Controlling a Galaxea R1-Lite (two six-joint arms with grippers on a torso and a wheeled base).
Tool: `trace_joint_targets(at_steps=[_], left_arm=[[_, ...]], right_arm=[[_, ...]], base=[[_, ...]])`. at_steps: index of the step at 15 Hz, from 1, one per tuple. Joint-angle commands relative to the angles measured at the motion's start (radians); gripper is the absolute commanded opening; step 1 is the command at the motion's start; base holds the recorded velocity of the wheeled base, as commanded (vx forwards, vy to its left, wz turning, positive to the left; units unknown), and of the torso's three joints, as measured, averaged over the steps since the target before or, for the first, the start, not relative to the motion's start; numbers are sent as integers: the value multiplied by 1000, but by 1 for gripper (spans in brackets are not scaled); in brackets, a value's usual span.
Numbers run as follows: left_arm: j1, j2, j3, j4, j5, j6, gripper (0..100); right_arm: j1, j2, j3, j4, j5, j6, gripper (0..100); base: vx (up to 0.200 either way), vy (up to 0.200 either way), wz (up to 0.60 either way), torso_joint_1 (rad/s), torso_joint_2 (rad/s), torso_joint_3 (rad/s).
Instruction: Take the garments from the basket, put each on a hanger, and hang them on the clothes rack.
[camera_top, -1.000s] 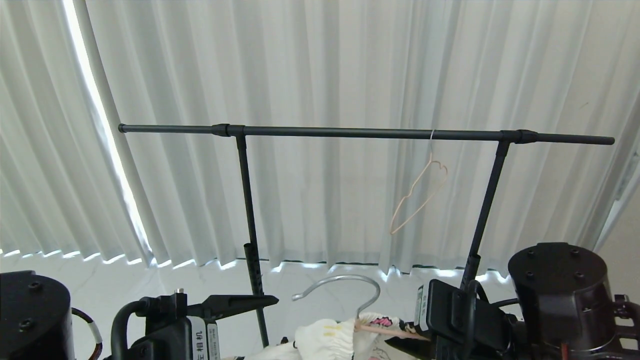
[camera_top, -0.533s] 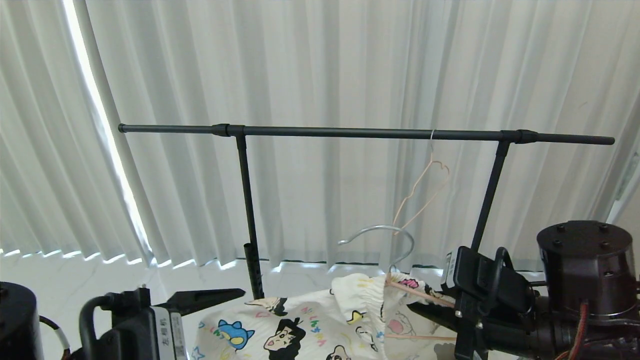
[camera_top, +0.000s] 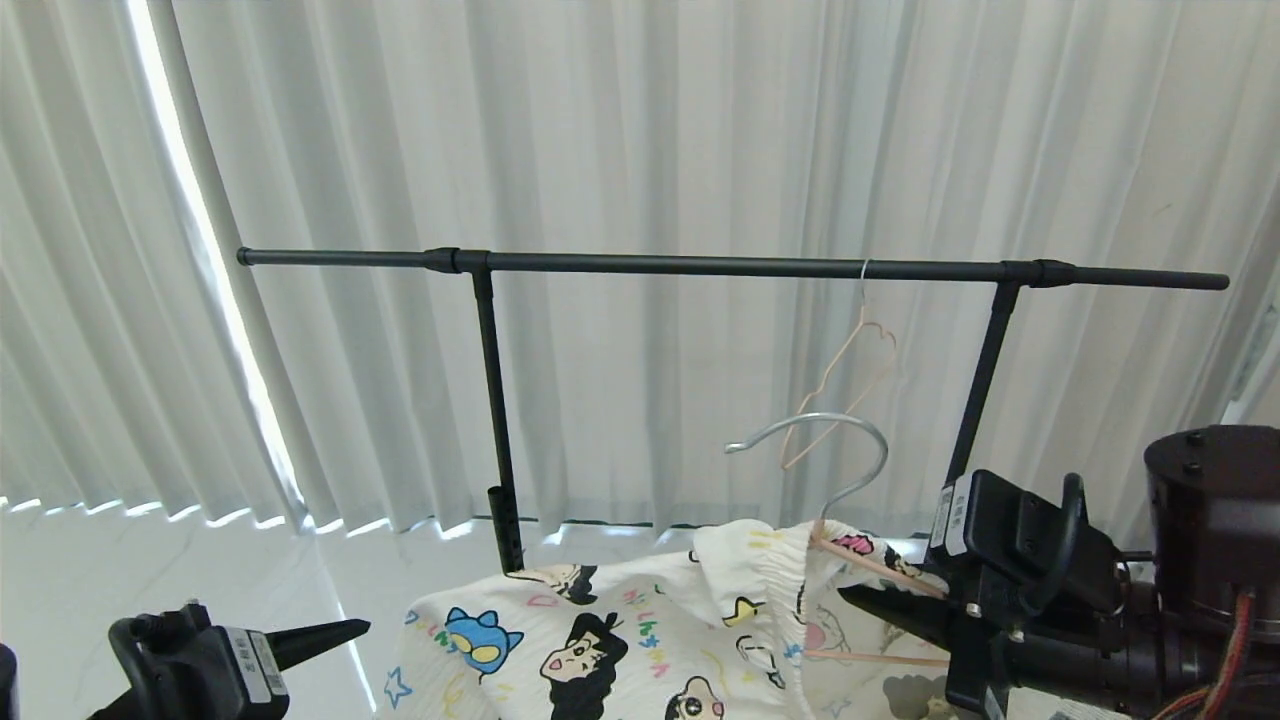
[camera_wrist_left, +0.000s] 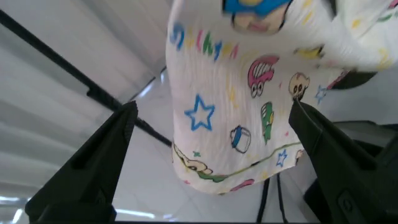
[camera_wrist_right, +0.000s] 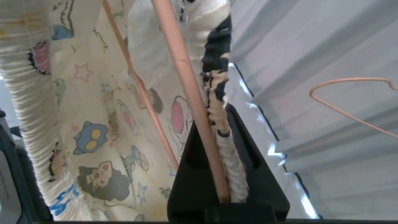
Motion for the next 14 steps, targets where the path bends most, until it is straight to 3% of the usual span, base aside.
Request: trace_joint_targets(at_steps=[1,5,6,8,11,14], left_arm=[[71,66,14,-1,-2,-3,100],[133,141,-41,-1,-2,-42,100],[133,144,-51,-1,-2,-62,0],[142,143,-47,-1,-1,-72,0],[304,161,-32,0,27,-63,0],[398,161,-32,-1,35,-63,0]], right_arm=[[4,-28,4,0,0,0,0],[28,-41,2,2,-2,-8,0],[32,-39,4,2,-2,-19,0],[30,-41,4,2,-3,-20,0],[-15,-45,5,2,-3,-14,0],[-70,-47,4,0,-3,-13,0]], base=[[0,0,0,0,0,0],[0,0,0,0,0,0],[0,0,0,0,0,0],[0,0,0,0,0,0],[0,0,0,0,0,0],[0,0,0,0,0,0]])
